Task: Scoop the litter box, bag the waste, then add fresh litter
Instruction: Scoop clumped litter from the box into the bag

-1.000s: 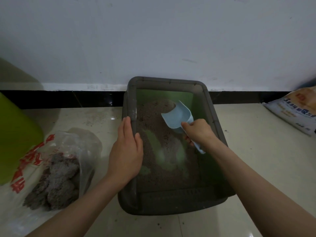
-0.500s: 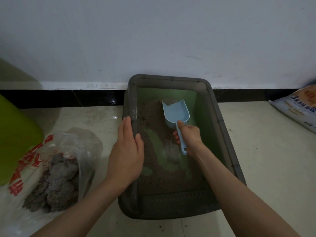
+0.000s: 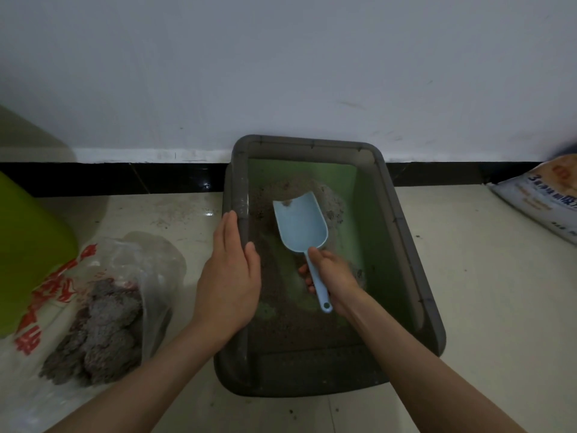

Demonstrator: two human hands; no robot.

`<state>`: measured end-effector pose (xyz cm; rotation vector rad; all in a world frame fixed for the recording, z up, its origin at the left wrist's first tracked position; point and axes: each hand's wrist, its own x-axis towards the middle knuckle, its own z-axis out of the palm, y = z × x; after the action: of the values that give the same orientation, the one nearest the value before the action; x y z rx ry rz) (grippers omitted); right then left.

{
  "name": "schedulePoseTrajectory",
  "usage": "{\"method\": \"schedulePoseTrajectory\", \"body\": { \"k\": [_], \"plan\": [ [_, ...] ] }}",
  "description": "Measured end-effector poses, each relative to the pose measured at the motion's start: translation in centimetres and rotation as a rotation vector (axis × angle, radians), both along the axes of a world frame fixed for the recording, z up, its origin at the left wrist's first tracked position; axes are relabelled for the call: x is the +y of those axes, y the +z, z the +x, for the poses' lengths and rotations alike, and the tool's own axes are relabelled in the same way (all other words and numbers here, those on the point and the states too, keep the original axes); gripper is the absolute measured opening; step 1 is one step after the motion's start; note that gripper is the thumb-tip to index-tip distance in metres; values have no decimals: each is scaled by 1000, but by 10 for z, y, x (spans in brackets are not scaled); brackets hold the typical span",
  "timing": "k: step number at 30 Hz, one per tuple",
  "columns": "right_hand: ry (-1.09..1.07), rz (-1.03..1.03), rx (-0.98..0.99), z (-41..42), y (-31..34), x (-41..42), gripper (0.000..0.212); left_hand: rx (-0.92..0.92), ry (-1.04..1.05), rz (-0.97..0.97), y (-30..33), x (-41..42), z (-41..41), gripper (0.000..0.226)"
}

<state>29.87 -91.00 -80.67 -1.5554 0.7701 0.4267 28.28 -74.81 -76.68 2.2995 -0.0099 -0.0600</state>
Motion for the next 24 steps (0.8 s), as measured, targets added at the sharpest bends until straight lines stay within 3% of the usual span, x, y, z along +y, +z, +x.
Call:
{"method": "schedulePoseTrajectory", "body": {
  "k": [14, 24],
  "plan": [
    [-53, 8, -93, 31, -13, 24, 21, -19, 9, -10, -2, -1, 0, 55],
    [44, -16, -68, 14, -14, 8, 19, -15, 6, -15, -2, 0, -1, 55]
  ]
}}
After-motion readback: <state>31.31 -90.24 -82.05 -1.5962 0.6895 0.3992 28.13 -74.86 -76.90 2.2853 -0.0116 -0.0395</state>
